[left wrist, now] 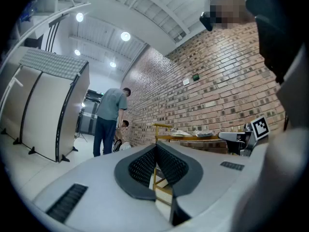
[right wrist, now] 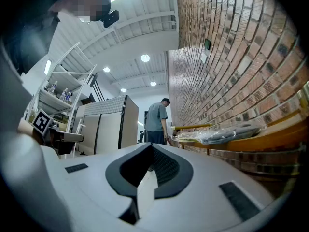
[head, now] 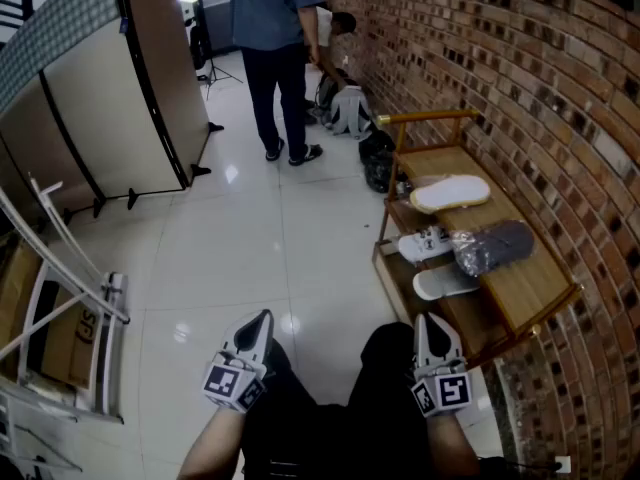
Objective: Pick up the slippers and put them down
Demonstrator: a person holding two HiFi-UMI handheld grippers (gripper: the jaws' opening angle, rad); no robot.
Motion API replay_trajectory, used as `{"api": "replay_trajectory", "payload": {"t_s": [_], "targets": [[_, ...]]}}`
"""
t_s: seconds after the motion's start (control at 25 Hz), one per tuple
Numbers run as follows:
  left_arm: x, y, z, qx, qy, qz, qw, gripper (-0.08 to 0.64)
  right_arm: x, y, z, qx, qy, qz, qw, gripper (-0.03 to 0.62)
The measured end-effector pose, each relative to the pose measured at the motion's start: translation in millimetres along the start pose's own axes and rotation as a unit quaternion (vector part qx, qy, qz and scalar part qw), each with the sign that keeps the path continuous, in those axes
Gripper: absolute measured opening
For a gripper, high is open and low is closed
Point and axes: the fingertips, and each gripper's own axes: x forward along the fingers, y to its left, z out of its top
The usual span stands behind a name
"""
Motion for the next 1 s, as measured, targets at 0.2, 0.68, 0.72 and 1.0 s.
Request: {"api": "replay_trajectory", "payload": {"t_s": [0.2,0.68,0.72,1.0], "targets": [[23.9,-19.2,-6.7,-0.025,0.014,-0.019,0.9994,0.003,-7.0,-20.0,4.3,-0.009,-0.002,-0.009,1.000,0.009],[110.3,-100.6,-30.9,-0.028,0.051,-0.131,0.9897,0.003,-39.4,-53.1,1.5,-0.029,0.013,-0.041,0.999,0.009],[117.6,-107.6,-29.3,-0.027,0.051,-0.141,0.9882,0.003,-42.0,-55.5,0.9,-0.029,0.014,-0.045,0.998,0.009],[172.5,-140.4,-41.9,-0.028,0.066,-0.180,0.9811,0.003,-51.4,-65.1,-8.4,-0.032,0.016,-0.055,0.998,0.009]]}}
